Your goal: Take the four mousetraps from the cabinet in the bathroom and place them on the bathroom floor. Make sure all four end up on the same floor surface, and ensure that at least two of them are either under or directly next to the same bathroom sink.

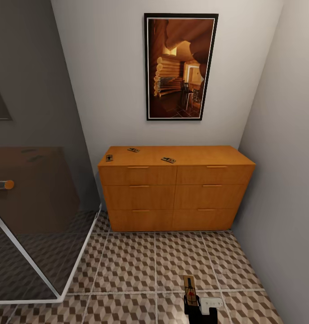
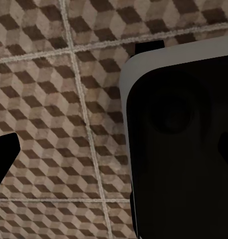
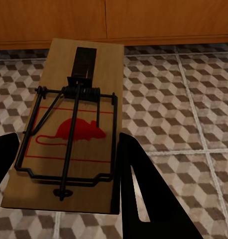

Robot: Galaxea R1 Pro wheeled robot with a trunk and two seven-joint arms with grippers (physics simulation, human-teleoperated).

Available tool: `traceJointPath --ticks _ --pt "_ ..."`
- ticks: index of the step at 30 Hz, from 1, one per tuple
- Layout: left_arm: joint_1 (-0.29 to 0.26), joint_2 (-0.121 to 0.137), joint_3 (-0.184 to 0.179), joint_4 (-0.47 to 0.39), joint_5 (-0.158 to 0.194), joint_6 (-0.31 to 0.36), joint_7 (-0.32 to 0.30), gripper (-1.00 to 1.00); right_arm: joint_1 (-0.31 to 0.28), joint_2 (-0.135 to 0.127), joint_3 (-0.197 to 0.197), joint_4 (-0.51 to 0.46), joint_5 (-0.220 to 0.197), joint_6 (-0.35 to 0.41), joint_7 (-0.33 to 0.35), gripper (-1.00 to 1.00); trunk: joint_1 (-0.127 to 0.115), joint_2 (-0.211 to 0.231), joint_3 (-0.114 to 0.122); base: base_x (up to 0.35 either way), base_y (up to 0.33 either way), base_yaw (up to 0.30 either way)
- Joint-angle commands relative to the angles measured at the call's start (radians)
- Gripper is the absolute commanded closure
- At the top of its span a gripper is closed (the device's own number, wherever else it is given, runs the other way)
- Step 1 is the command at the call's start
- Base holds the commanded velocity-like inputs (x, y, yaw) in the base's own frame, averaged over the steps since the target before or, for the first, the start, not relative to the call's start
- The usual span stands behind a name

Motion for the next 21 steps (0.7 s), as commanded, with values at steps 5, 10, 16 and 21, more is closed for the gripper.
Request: traceJointPath --ticks 5,10,16,21 --pt "-0.002 0.0 -0.007 0.004 0.0 -0.007 0.003 -1.0 -0.001 0.0 -0.002 0.001 0.008 -0.002 -0.004 1.0 0.0 -0.001 -0.001 0.0 0.0 0.0" --pt "-0.002 0.0 -0.007 0.004 0.0 -0.007 0.003 -1.0 -0.001 0.0 -0.002 0.001 0.008 -0.002 -0.005 1.0 0.0 -0.001 -0.001 0.0 0.0 0.0" --pt "-0.002 0.0 -0.007 0.004 0.0 -0.007 0.003 -1.0 -0.001 0.0 -0.002 0.001 0.008 -0.002 -0.005 1.0 0.0 -0.001 -0.001 0.0 0.0 0.0" --pt "-0.002 -0.001 -0.007 0.004 0.0 -0.007 0.003 -1.0 -0.001 0.0 -0.002 0.001 0.008 -0.002 -0.004 1.0 0.0 -0.001 -0.001 0.0 0.0 0.0"
